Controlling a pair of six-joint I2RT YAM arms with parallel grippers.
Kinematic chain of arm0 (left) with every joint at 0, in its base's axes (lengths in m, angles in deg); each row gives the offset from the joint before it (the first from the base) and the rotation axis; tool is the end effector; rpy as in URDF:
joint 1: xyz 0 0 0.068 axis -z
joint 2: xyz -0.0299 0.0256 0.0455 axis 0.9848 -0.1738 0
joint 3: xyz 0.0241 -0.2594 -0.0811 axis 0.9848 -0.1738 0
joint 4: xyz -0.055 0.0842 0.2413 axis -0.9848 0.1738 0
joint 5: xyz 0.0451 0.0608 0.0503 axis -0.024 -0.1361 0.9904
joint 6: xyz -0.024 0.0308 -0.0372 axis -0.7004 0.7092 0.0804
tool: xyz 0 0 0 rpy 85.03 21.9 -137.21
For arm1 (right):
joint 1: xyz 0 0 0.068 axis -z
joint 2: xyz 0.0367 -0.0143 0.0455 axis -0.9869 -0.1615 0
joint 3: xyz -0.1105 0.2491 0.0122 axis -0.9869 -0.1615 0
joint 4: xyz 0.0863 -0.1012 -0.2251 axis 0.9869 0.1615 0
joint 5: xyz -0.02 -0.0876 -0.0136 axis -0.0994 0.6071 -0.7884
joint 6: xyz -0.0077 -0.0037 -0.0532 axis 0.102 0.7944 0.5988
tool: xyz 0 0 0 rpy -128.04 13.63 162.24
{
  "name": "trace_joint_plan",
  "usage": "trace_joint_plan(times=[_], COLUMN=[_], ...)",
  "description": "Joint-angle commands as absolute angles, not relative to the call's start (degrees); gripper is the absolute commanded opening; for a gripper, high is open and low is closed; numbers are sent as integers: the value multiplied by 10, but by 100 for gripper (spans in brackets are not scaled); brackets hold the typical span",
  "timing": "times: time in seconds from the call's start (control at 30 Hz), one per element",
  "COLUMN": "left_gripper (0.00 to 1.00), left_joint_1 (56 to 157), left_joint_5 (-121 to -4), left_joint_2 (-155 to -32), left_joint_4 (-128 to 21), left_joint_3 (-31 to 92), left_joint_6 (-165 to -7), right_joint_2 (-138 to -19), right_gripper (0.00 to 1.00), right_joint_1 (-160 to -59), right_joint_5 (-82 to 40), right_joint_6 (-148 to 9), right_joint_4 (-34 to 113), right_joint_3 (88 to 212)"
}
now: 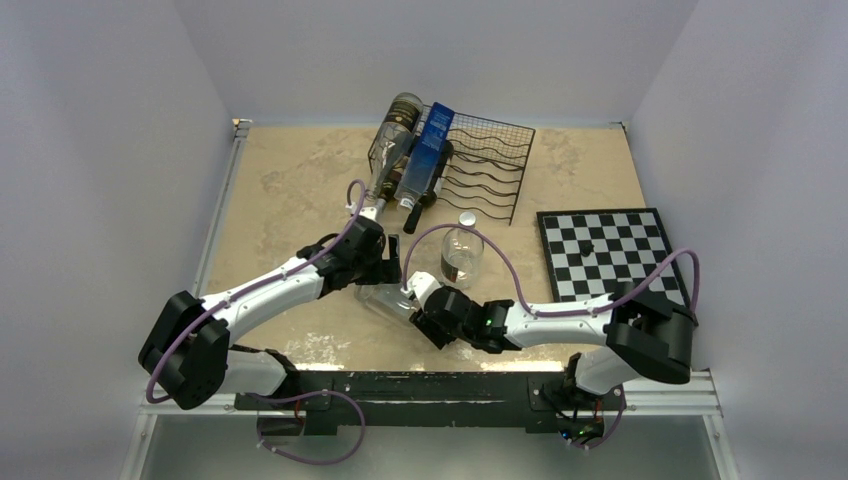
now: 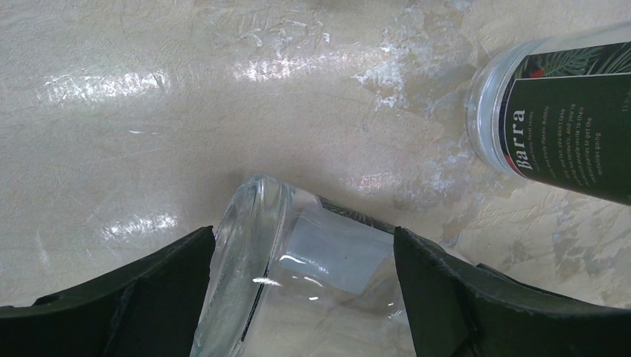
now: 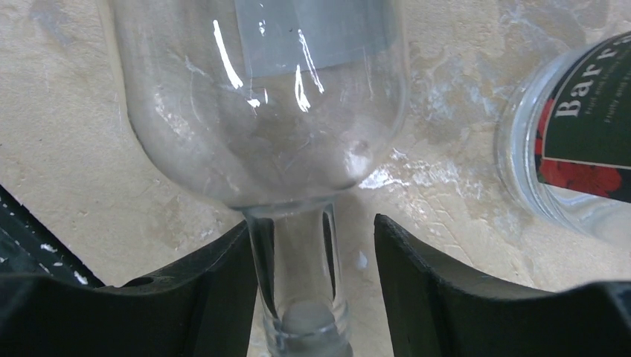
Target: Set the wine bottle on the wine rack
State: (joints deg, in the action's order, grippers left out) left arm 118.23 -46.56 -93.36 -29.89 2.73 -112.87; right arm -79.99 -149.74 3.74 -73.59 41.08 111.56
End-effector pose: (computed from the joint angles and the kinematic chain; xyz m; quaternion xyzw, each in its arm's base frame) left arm 0.2075 -0.1573 0.2060 -0.0229 0.9455 -0.1465 0.2898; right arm 0.1078 0.2522 0.1635 -0.4015 0.8314 0.1248 0.3633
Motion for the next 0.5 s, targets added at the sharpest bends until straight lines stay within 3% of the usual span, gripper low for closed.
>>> trace_joint_plan(times=[0.0, 0.27, 0.47], left_gripper=[92, 92, 92], left_joint_1=[1179, 1178, 1177], left_joint_5=[-485, -493, -497], left_joint_2=[-932, -931, -924], left_joint_4=[-280, -281, -280], left_joint_3=[14, 12, 9], left_joint_6=[-1119, -1120, -1121], right_joint_2=[-816, -852, -885], right_gripper=[57, 52, 40], right_joint_1=[-1496, -1496, -1496], right_joint_5=[20, 22, 33], right_joint_6=[-729, -742, -746], right_joint_4=[351, 315, 301], right_joint_3=[1121, 1116, 1122])
